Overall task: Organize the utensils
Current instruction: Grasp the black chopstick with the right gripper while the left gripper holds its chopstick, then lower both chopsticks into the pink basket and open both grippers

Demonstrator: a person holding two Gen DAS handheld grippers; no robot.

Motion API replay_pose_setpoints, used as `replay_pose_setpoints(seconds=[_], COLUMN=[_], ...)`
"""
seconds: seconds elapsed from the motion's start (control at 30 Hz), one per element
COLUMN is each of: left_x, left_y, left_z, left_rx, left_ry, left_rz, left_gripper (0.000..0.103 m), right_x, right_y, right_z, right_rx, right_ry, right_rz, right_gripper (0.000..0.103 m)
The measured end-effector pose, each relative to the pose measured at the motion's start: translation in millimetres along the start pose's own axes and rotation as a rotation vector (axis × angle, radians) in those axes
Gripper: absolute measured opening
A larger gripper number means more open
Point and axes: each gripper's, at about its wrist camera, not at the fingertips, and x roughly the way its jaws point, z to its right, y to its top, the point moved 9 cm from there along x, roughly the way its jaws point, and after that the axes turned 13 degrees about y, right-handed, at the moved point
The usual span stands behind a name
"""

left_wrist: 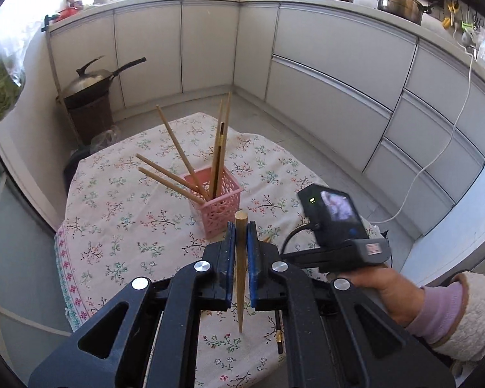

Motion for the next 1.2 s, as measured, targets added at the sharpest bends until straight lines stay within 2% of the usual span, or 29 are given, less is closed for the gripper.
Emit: replay_pose_setpoints(seconds=[0.03,0.13,0.2,0.23,0.27,0.33,0.5,0.67,0.77,0.93,1.2], left_x=[-1,-4,-6,-5,-5,-3,-2,-8,-14,-33,-78], left_y=[0,0,1,0,0,-2,1,9,16,36,104], left_z=[-1,-4,-4,-4,-3,-4,-10,-12,-10,-13,-41], left_rx=[-0.005,-0.008,-0.005,-0.003,0.000,-0.002,-0.034,-0.081,-0.106,-0.172,-0.325], left_ry=[-0.001,-0.005,-0.007,-0.004,-0.003,0.004,0.014,0.004,-0.010,-0.009,0.012], left_rz=[0.003,0.017,0.022,0.022,0.019,0.014,0.020,0.054,0.079,0.153,0.330], left_gripper=[0.006,0.006,0.006,0.006,0.006,0.006,0.006,0.006,0.006,0.006,0.006], right_x=[4,13,16,16,16,13,-22,-94,-138,-207,-280], right_y=[1,1,3,3,4,5,13,14,11,11,26], right_z=[-3,-15,-15,-15,-13,-7,5,-6,-19,-40,-76], right_rx=[-0.018,-0.080,-0.093,-0.099,-0.094,-0.052,-0.068,-0.172,-0.214,-0.280,-0.337], right_ry=[-0.024,-0.073,-0.096,-0.112,-0.114,-0.053,-0.019,0.011,0.075,0.138,0.230], right_rz=[0.002,-0.015,-0.002,0.007,0.009,0.023,0.146,0.323,0.410,0.558,0.710], right_gripper=[0.046,0.024,0.018,0.010,0.007,0.005,0.005,0.005,0.005,0.005,0.005])
